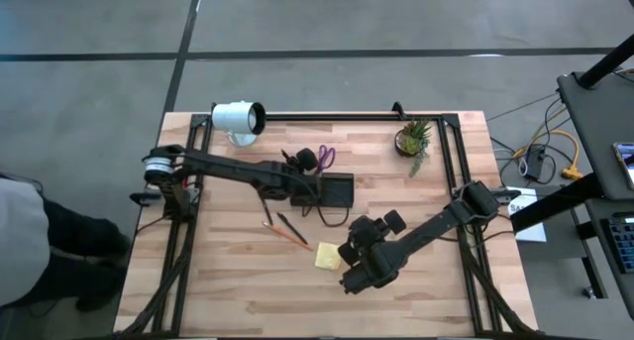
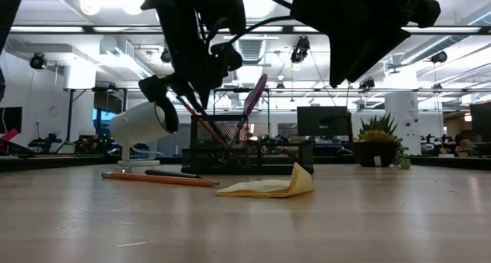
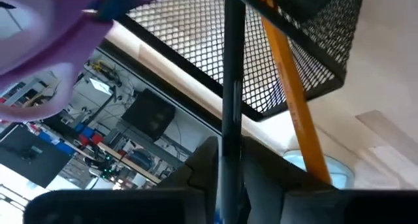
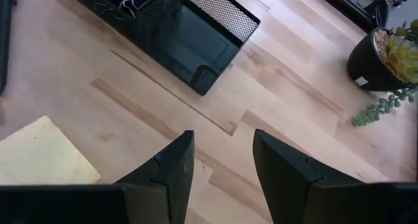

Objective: Pick and place office supplies into organizer
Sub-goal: Put the bottom left black pen into the black desk organizer, then put the top black pen into the black desk organizer

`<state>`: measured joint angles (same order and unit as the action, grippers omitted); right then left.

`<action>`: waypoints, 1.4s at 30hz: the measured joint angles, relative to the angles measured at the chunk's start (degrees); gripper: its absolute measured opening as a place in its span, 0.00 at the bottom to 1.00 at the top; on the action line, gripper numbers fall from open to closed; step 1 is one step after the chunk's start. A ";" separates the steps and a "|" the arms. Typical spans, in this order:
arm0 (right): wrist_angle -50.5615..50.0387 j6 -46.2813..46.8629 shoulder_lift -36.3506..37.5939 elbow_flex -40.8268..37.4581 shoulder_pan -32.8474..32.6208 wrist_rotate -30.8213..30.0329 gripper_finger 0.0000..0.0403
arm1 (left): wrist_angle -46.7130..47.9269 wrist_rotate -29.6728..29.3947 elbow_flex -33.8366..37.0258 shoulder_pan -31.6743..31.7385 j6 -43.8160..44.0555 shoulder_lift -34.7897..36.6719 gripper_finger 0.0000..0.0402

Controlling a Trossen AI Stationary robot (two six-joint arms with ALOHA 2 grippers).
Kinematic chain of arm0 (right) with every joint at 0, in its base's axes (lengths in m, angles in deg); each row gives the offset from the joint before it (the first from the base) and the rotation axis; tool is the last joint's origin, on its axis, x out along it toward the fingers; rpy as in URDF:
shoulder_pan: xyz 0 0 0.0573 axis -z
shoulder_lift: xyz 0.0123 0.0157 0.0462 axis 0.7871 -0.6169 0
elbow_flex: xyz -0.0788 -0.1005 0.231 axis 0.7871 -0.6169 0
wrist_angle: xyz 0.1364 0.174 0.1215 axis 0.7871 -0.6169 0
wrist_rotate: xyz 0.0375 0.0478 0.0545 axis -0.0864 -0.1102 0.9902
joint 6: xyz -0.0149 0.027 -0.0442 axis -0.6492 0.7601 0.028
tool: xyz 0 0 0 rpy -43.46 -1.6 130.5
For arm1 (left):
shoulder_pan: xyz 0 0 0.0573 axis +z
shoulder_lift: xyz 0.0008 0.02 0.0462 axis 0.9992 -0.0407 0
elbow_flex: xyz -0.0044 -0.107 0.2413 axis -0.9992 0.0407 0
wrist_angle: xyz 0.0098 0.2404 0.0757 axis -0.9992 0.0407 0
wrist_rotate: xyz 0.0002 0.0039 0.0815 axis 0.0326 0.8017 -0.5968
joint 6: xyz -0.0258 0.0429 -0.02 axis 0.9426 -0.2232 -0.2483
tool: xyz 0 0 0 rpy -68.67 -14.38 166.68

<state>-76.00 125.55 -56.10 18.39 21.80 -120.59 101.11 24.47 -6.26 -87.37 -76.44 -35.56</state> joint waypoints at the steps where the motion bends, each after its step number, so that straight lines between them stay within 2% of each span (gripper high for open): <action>1: -0.06 0.02 0.00 -0.13 0.00 -0.02 0.36 | -0.11 0.02 -0.04 -0.16 0.89 0.27 0.15; 10: -0.03 -0.72 0.00 -1.57 0.33 -0.08 0.36 | 0.49 3.16 0.23 -1.71 8.13 6.56 0.27; 12: 0.16 -1.72 0.00 -1.60 0.52 -0.07 0.36 | 2.24 3.20 -0.10 -2.07 15.01 8.51 0.30; 14: 0.45 -2.93 0.00 -1.54 0.76 -0.04 0.36 | 5.96 3.99 -0.41 -2.50 25.71 11.06 0.32; 16: 1.29 -3.40 0.00 -1.29 1.12 0.30 0.36 | 11.73 8.76 -0.45 -2.75 38.09 13.91 0.33; 18: 1.30 -3.15 0.00 -1.25 1.82 2.24 0.36 | 16.11 18.59 -0.04 -2.81 51.84 16.41 0.34; 20: 1.55 -3.56 0.02 -1.25 2.69 5.50 0.36 | 17.14 29.85 1.62 -2.99 59.27 18.97 0.34; 21: 1.91 -5.32 0.02 -1.27 3.00 6.82 0.36 | 16.97 33.87 2.82 -3.49 59.16 20.25 0.33; 23: 4.75 -12.37 0.03 -1.31 3.19 7.75 0.36 | 16.27 36.42 5.53 -5.39 52.37 22.48 0.32; 25: 9.23 -23.35 0.04 -1.31 3.19 9.82 0.36 | 16.29 36.64 8.63 -7.03 41.06 24.14 0.31; 27: 14.00 -34.39 0.11 -1.31 3.49 14.93 0.36 | 15.49 36.74 11.98 -7.77 31.22 25.11 0.29; 30: 18.30 -44.36 0.11 -1.31 4.22 21.69 0.36 | 10.64 36.61 16.79 -7.67 23.55 25.63 0.29; 37: 18.92 -47.12 0.20 -1.33 4.22 22.62 0.32 | -4.70 38.04 26.60 -5.76 12.28 20.67 0.29; 42: 19.39 -47.08 0.20 -1.33 4.31 22.67 0.30 | -6.65 38.09 27.24 -2.92 8.20 14.94 0.29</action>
<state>-56.61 78.47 -55.90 17.05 26.11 -97.92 94.46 62.56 20.98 -90.28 -68.24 -20.62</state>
